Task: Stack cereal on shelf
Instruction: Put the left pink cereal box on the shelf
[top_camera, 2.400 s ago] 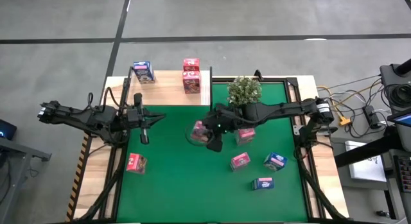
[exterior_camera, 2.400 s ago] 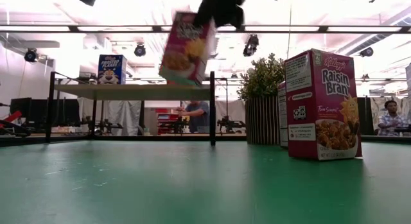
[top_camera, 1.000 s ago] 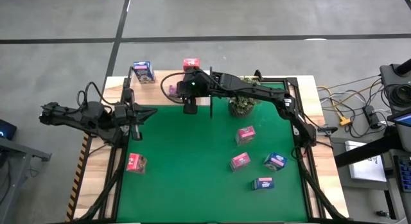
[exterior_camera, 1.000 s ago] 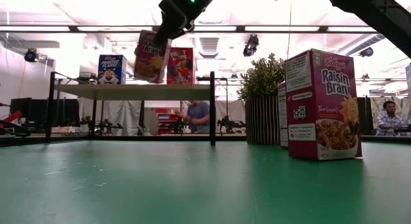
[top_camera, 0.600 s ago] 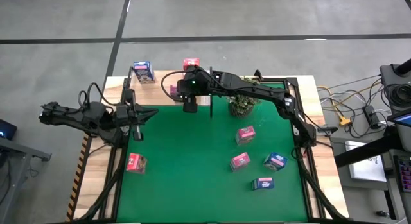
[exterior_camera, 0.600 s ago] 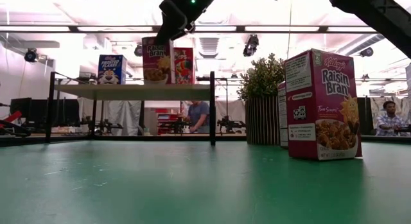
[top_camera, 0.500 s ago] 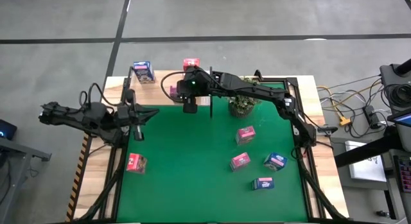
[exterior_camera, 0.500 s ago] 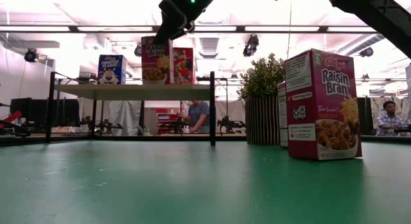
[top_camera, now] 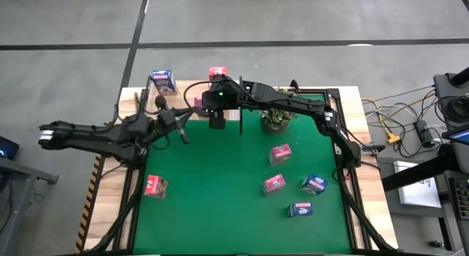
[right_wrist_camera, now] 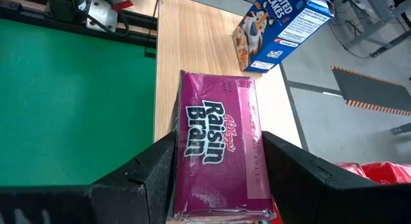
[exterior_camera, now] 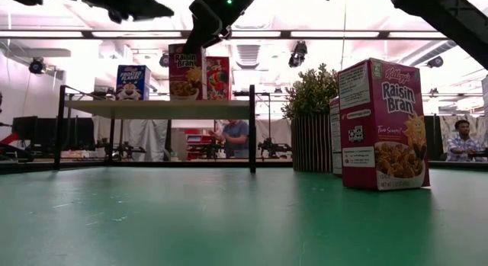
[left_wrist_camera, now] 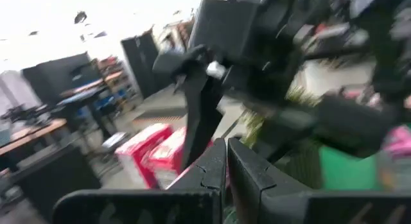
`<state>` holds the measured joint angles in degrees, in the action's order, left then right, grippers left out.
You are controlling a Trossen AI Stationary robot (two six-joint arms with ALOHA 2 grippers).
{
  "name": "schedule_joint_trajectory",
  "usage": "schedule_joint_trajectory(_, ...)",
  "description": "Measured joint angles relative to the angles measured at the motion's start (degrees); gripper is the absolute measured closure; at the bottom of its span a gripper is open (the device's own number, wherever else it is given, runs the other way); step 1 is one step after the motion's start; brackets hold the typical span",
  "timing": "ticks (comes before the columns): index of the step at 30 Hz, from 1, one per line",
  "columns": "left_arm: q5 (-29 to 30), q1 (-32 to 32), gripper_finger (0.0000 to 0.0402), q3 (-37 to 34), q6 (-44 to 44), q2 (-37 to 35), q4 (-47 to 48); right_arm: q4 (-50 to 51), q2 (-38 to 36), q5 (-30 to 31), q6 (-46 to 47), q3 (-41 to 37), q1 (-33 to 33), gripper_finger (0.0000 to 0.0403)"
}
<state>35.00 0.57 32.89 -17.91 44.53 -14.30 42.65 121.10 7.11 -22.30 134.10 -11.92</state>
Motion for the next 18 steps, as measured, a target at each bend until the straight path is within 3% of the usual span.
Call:
schedule_joint_trajectory(7, -1.1, 4.3, 0.0402, 3.3, 0.9, 5.8, 6.0, 0.1, 0.0, -0.4, -0.2, 0.0, 0.0, 0.02)
schedule_joint_trajectory(18, 2.1, 5.5, 0.0402, 5.9, -1.1, 7.6, 11.7, 0.3, 0.0, -3.1, 0.5, 0.0, -0.1, 0.0199)
